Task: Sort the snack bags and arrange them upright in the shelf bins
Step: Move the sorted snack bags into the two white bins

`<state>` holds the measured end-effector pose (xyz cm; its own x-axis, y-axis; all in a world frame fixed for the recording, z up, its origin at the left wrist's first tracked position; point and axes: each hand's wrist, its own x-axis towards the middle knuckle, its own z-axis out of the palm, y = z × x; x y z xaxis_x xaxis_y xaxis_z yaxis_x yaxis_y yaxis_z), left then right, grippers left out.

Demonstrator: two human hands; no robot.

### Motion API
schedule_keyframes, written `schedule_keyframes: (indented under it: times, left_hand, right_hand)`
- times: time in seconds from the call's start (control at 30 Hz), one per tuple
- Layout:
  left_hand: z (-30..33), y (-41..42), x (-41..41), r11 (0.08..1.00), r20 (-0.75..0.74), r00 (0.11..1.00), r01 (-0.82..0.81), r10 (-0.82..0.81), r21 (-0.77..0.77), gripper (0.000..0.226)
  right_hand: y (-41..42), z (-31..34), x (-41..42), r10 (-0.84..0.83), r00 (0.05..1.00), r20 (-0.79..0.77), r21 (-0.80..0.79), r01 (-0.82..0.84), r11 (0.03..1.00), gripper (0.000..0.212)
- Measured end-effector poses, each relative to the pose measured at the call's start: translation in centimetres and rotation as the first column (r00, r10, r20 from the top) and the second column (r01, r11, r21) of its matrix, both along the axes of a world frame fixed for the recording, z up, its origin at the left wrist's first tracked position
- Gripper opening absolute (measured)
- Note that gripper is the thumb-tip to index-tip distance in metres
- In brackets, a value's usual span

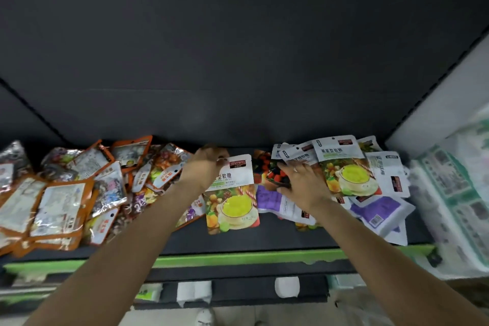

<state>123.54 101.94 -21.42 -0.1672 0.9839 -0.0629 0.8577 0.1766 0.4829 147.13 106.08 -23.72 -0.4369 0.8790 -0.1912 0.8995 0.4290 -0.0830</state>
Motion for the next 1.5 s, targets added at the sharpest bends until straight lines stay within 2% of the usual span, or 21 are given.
schedule_keyframes:
  times: [0.13,0.23,0.33,0.4,0.47,0.57,0.63,0.77,0.97,1.13,1.5]
  left_hand:
    - [2.3,-3.6,-1.0,0.982,0.014,1.000,-0.020,0.017,0.190,0.018]
    - [3.4,-5.2,-0.8,0.975,0.020,0.997,-0.072,0.069,0.210,0.019]
    - [3.9,-5.8,0.2,0.973,0.034,0.997,-0.079,0.073,0.218,0.019]
    - [4.3,-5.8,0.8,0.970,0.047,0.996,-0.091,0.082,0.224,0.018]
    - [4.9,-5.8,1.3,0.965,0.046,0.995,-0.099,0.091,0.243,0.018]
    - [6.1,-6.0,1.9,0.956,0.043,0.994,-0.110,0.102,0.273,0.019]
    - [7.1,-6.3,2.0,0.950,0.033,0.990,-0.138,0.134,0.280,0.020]
    - [9.3,-7.1,2.0,0.920,0.015,0.979,-0.196,0.202,0.339,0.021]
    - [11.4,-10.5,0.0,0.867,-0.021,0.966,-0.220,0.256,0.447,0.021]
    - [12.9,-15.7,-3.7,0.798,0.055,0.953,-0.281,0.299,0.533,0.014]
    - [13.6,-29.2,-19.9,0.699,0.128,0.860,-0.480,0.494,0.530,0.013]
  right_hand:
    - [-0.4,-0.7,-0.8,0.057,0.996,0.063,-0.011,-0.056,0.998,0.069]
    - [-0.6,-0.7,-1.2,0.045,0.996,0.077,0.082,-0.051,0.995,0.049]
    - [-1.4,0.3,-1.7,0.099,0.992,0.081,0.194,-0.113,0.974,0.017]
    - [-1.7,1.3,-1.5,0.102,0.994,0.038,0.267,-0.108,0.958,0.023]
    - [-2.0,2.7,-1.2,0.076,0.996,-0.045,0.249,-0.062,0.967,0.007]
    - [-1.6,4.2,-0.1,-0.005,0.954,-0.300,0.252,0.084,0.964,0.019]
    - [-1.4,5.9,0.3,-0.012,0.886,-0.464,0.270,0.154,0.950,0.018]
    - [-0.6,8.2,0.0,0.010,0.772,-0.636,0.266,0.207,0.941,0.014]
    - [-1.9,10.7,-2.8,0.088,0.709,-0.700,0.219,0.096,0.971,0.015]
    - [-5.0,12.4,-7.7,0.176,0.679,-0.713,0.234,-0.007,0.972,0.012]
    - [-16.6,14.9,-26.8,0.285,0.639,-0.715,0.266,-0.129,0.955,0.013]
